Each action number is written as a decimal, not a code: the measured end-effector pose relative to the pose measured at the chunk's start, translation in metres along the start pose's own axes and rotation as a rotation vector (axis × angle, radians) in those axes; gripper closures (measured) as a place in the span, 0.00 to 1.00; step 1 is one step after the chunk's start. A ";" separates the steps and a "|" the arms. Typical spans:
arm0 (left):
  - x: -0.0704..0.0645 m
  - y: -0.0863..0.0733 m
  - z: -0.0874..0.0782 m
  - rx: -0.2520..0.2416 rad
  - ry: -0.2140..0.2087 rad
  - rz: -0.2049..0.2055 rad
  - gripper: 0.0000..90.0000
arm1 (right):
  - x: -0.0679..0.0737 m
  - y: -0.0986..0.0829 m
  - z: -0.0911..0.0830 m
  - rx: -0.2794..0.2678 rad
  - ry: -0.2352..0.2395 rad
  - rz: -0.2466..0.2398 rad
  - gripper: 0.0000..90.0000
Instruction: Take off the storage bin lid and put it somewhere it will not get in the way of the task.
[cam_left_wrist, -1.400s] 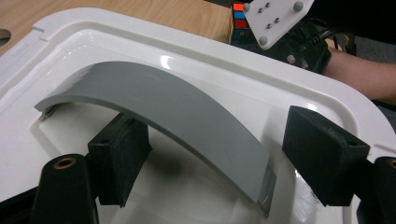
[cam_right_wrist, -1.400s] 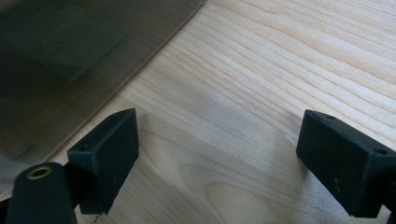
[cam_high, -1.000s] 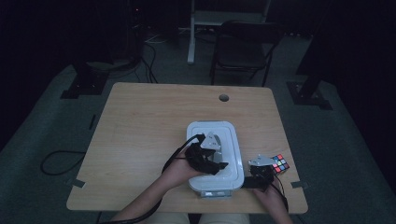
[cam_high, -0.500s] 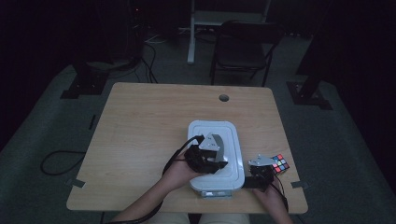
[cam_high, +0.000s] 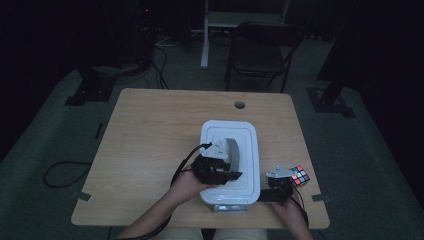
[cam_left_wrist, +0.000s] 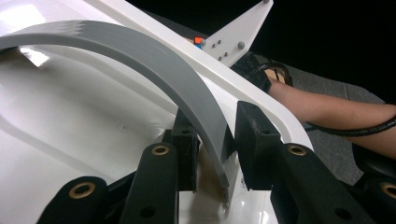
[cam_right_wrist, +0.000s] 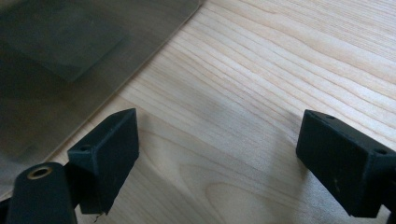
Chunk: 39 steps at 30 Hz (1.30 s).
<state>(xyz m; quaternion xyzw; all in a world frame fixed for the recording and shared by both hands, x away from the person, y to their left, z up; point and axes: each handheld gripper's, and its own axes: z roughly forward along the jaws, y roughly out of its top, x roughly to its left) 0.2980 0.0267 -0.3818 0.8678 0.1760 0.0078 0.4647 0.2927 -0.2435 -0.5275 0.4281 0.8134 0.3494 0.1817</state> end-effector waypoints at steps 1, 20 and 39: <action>0.000 0.000 -0.001 -0.004 -0.007 -0.002 0.80 | 0.000 0.000 0.000 0.000 -0.001 -0.001 0.14; -0.014 0.008 -0.032 -0.069 0.014 0.034 0.94 | 0.000 0.000 0.000 -0.001 -0.002 0.001 0.14; -0.010 -0.001 -0.074 -0.088 0.021 0.052 0.96 | 0.000 0.000 0.000 0.000 -0.001 0.001 0.14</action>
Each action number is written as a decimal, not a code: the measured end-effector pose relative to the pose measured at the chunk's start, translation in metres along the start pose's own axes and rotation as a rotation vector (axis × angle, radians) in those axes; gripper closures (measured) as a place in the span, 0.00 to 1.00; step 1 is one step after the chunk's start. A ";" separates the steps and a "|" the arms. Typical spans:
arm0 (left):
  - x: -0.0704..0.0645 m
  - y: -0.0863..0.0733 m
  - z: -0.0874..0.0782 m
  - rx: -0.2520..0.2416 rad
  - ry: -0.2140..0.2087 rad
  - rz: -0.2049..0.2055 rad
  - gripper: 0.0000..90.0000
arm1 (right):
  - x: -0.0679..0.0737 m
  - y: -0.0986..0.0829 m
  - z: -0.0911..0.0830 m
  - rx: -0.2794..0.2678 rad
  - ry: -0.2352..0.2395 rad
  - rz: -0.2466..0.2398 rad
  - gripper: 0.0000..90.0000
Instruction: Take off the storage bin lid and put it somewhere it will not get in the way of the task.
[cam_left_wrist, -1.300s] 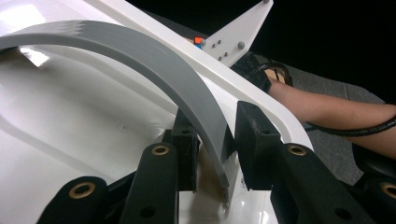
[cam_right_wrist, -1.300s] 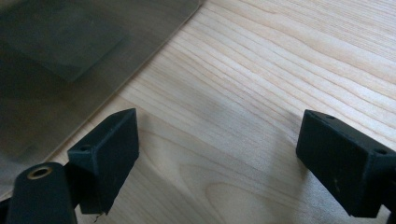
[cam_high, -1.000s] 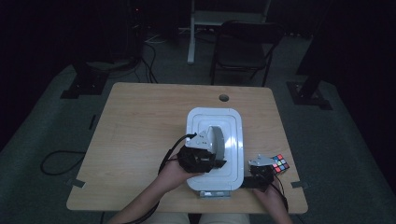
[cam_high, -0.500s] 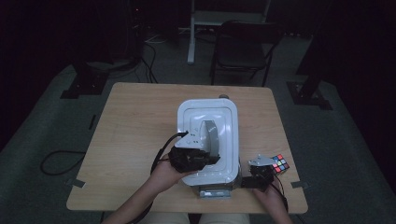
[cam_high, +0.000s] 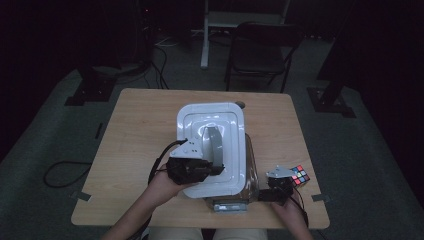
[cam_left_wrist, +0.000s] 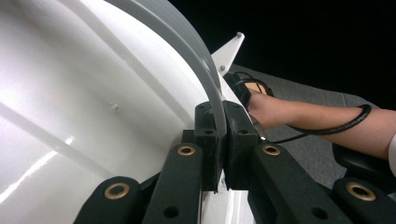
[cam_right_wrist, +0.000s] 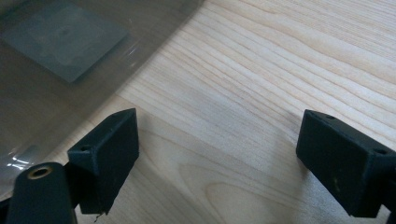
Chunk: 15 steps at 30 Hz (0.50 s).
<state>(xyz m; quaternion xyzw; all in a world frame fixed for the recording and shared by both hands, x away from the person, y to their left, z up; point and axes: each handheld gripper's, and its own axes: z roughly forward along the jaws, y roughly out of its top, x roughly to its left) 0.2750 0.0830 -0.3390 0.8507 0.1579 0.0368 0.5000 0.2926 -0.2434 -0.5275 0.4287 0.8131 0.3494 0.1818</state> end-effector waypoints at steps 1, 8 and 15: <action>0.000 0.000 0.000 0.000 0.000 0.000 0.96 | 0.000 0.000 0.000 0.000 0.000 0.000 0.14; 0.006 -0.008 -0.018 0.000 0.007 -0.010 0.96 | 0.000 0.000 0.000 0.000 0.000 -0.001 0.14; 0.012 -0.016 -0.031 0.004 0.016 -0.021 0.96 | 0.000 0.000 0.000 0.000 0.000 0.000 0.14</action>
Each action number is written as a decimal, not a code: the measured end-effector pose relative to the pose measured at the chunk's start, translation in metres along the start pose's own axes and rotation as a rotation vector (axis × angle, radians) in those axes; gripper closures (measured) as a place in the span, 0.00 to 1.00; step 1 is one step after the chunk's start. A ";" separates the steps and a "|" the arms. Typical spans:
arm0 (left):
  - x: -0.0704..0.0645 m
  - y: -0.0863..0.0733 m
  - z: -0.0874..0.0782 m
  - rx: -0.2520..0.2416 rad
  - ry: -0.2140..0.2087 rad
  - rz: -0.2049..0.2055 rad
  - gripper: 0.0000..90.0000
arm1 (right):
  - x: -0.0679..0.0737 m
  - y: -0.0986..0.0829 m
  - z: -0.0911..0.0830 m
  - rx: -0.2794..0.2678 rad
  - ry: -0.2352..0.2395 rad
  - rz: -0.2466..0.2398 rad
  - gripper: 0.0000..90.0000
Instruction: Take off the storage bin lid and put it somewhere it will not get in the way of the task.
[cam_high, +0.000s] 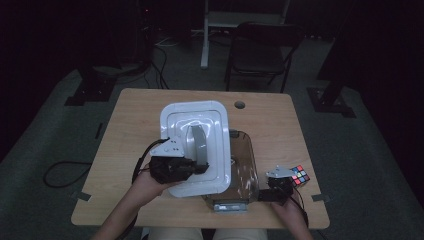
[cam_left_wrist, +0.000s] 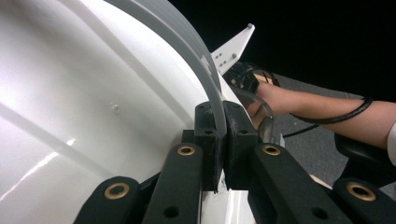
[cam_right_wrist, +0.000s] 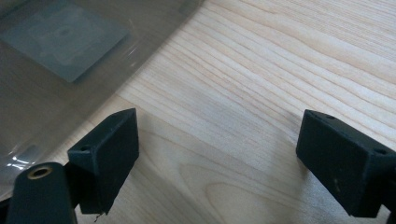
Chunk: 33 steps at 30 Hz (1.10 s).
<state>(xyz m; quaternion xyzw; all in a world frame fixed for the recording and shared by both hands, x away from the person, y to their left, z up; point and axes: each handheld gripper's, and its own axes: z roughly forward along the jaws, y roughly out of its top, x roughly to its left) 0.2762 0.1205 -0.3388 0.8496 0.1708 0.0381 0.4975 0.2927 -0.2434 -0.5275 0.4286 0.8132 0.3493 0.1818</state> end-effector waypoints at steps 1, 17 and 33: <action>0.001 -0.002 -0.002 0.000 0.002 -0.003 0.96 | 0.000 0.000 0.000 0.000 0.000 0.000 0.14; 0.024 -0.037 -0.036 -0.004 0.006 -0.061 0.96 | 0.000 0.000 0.000 -0.001 0.000 0.000 0.14; 0.051 -0.083 -0.043 0.006 -0.036 -0.105 0.96 | 0.000 0.000 0.000 -0.001 0.000 0.000 0.14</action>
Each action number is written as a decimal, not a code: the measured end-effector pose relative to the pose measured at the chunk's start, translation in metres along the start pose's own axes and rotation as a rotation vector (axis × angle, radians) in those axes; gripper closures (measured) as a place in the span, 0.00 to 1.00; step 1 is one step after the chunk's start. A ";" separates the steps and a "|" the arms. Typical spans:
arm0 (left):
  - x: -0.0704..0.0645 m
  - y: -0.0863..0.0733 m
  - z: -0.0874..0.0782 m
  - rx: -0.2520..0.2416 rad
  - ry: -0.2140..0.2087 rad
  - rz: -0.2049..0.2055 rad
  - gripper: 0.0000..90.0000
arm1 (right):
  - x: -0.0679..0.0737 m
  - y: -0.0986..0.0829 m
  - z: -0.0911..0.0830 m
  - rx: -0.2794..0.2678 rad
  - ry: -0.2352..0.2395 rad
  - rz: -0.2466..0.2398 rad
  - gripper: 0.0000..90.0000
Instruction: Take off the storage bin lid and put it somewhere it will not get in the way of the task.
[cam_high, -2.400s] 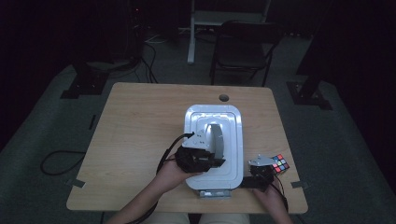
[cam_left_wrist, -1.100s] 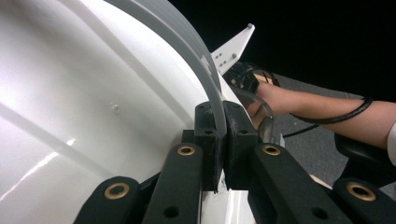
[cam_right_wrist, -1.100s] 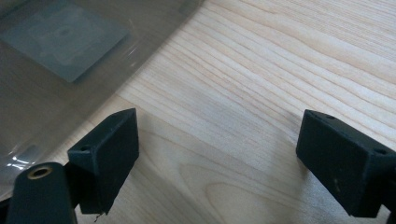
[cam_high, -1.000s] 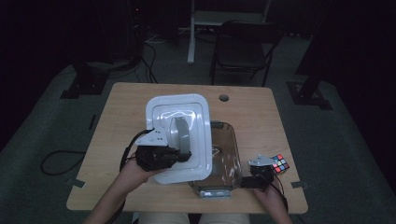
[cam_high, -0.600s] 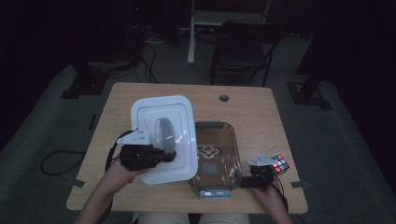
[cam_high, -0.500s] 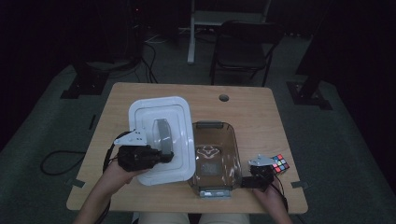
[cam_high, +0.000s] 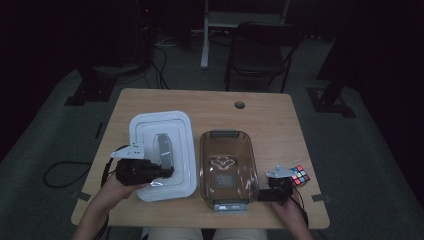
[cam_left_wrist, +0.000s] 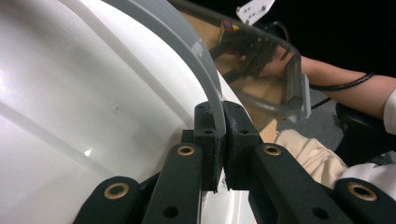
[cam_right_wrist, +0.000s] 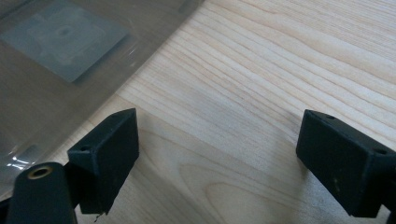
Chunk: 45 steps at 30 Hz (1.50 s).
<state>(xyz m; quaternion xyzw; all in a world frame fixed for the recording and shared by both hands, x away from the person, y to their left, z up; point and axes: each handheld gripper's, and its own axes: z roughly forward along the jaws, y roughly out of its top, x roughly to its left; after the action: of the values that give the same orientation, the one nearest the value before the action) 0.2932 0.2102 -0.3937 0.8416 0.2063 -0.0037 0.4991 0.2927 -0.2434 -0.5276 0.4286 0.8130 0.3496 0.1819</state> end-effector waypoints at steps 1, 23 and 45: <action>0.002 -0.003 0.002 0.002 -0.006 -0.003 0.96 | 0.000 0.000 0.000 0.000 0.000 0.000 0.14; 0.047 -0.041 0.059 0.097 -0.106 -0.114 0.95 | 0.000 0.000 0.000 0.000 0.000 0.000 0.14; 0.069 -0.055 0.085 0.163 -0.136 -0.201 0.91 | 0.000 0.000 0.000 0.001 0.000 0.000 0.14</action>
<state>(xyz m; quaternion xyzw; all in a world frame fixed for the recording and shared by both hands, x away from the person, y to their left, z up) 0.3537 0.1856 -0.4972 0.8523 0.2542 -0.1271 0.4391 0.2926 -0.2434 -0.5275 0.4286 0.8131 0.3494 0.1819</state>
